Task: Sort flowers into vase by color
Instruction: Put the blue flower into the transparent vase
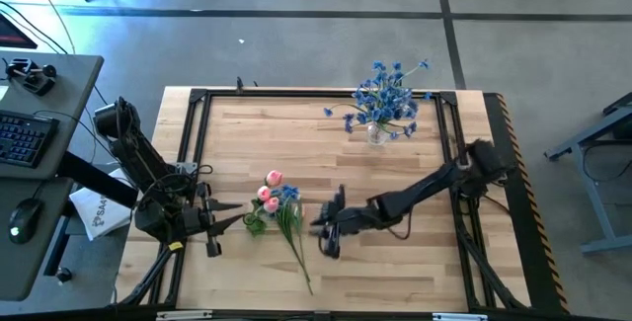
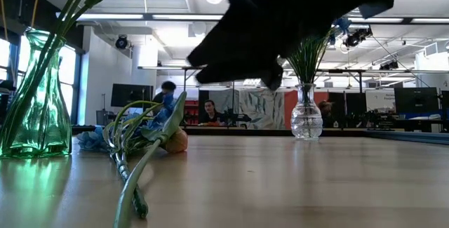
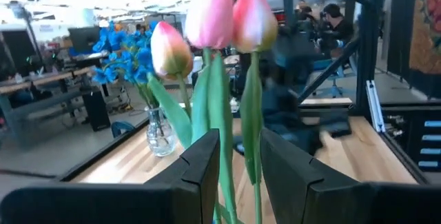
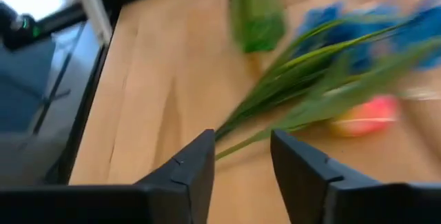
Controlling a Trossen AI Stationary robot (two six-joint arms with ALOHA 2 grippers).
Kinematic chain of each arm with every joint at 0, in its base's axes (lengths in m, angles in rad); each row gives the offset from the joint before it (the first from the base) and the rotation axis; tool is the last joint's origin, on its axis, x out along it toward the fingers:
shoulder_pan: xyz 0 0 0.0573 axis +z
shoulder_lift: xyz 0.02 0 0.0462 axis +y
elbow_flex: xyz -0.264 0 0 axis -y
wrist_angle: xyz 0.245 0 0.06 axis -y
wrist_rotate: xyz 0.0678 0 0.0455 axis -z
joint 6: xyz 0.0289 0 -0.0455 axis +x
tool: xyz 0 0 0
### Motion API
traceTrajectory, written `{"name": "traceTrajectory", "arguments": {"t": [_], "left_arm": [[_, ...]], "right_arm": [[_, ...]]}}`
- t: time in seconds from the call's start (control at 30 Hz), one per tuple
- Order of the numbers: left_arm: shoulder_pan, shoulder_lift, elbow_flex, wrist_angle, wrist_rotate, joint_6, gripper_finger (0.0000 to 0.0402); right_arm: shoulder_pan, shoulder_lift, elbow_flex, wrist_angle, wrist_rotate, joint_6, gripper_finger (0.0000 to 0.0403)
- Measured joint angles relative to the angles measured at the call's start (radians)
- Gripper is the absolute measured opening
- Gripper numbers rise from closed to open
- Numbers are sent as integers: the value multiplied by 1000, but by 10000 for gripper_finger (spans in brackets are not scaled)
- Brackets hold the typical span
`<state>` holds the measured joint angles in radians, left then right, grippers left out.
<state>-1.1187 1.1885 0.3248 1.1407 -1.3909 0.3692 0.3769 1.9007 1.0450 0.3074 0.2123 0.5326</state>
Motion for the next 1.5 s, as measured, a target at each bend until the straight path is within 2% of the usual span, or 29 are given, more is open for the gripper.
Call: {"name": "traceTrajectory", "arguments": {"t": [0.13, 0.23, 0.3, 0.5, 0.63, 0.73, 0.83, 1.1, 1.27, 1.5], "left_arm": [[9, 0, 0, 0, -30, -68, 94], [21, 0, 0, 1, -36, -111, 94], [28, 0, 0, 1, -37, -134, 94], [39, 0, 0, 0, -37, -160, 94], [39, 0, 0, 0, -36, -160, 94], [39, 0, 0, -1, -36, -159, 94], [39, 0, 0, -4, -35, -159, 94], [39, 0, 0, -51, -34, -185, 94], [39, 0, 0, -54, -33, -186, 94], [39, 0, 0, -76, -33, -186, 94]], "right_arm": [[24, 145, 146, -33, -22, -36, 158], [23, 238, 293, -129, -23, -40, 162], [22, 295, 400, -240, -15, -38, 162], [11, 441, 716, -698, 116, 93, 162], [7, 516, 832, -792, 99, 115, 162], [3, 540, 871, -813, 87, 118, 160], [1, 542, 879, -870, 102, 145, 141], [10, 507, 875, -1019, 113, 174, 12], [48, 469, 870, -1162, 153, 207, 10], [162, 391, 870, -1418, 225, 387, 4]]}}
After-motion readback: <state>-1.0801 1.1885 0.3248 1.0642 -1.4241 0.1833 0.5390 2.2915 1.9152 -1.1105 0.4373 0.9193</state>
